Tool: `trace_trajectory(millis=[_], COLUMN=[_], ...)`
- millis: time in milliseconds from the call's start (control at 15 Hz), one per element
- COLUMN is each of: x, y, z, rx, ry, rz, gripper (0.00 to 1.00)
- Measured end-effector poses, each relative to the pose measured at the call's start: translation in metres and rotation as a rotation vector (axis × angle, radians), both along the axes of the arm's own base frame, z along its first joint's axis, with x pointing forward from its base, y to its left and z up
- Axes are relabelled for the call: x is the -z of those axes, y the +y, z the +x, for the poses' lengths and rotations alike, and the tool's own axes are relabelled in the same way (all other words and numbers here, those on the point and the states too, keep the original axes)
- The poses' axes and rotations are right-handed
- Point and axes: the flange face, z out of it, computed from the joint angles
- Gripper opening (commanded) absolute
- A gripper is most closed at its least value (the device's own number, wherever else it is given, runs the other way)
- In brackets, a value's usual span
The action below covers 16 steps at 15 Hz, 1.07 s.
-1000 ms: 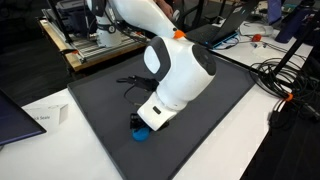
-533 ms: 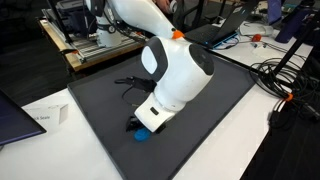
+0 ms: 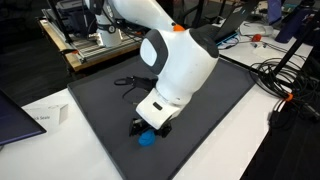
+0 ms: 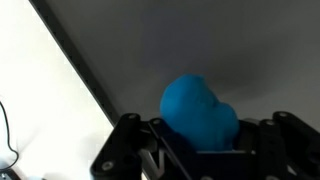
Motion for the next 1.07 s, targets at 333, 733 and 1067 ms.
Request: trace_trajectory(millis=[333,733,1067], x=[-0.031,-0.064,-0.074], y=[0.007,0.036,0.062], z=[0.012,0.028,0.036], rx=[-0.030,-0.124,-0.241], ry=[-0.084,-0.172,-0.189], rz=[0.014,0.090,0.157], gripper=[0.00,0.00,0.00])
